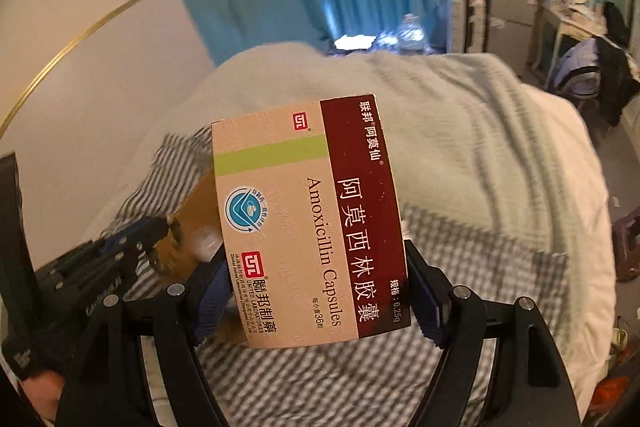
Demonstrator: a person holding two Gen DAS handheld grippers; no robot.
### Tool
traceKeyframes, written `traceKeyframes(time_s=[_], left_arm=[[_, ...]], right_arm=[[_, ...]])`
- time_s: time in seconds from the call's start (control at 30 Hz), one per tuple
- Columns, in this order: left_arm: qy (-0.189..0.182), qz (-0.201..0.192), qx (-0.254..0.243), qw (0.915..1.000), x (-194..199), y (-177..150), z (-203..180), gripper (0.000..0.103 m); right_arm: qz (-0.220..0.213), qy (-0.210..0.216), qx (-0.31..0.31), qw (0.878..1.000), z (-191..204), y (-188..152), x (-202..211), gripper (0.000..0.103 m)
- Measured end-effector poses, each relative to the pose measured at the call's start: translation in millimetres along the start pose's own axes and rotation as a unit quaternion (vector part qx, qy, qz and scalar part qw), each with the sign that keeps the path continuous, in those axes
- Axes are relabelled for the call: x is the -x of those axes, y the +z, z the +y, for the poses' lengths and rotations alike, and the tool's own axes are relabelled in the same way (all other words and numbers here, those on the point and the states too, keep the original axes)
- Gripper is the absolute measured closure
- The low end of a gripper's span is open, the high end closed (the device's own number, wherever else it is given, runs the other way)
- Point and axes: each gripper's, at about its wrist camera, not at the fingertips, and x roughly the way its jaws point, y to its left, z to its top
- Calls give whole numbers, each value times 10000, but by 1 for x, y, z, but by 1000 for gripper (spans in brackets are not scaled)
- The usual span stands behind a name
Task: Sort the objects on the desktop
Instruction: 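Carry the capsule box and bracelet over the cardboard box and release both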
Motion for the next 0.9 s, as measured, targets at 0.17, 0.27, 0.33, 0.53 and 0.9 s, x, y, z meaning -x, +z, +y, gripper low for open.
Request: traceKeyframes(time_s=[0.17,0.27,0.33,0.53,0.9], left_arm=[[239,55,-10,9997,-8,-9,33,92],[175,-31,-74,9998,-13,-8,41,92],[152,-32,-55,9999,-18,-7,45,92],[155,172,287,9993,-33,-6,56,91],[537,-62,15,9985,-22,-13,36,25]], right_arm=[[139,306,304,9990,46,-4,-24,26],[243,456,257,9983,58,-3,-46,26],[297,554,170,9979,62,-2,-61,26],[468,903,-203,9946,61,5,-95,25],[-74,733,-92,9972,37,23,-57,16]])
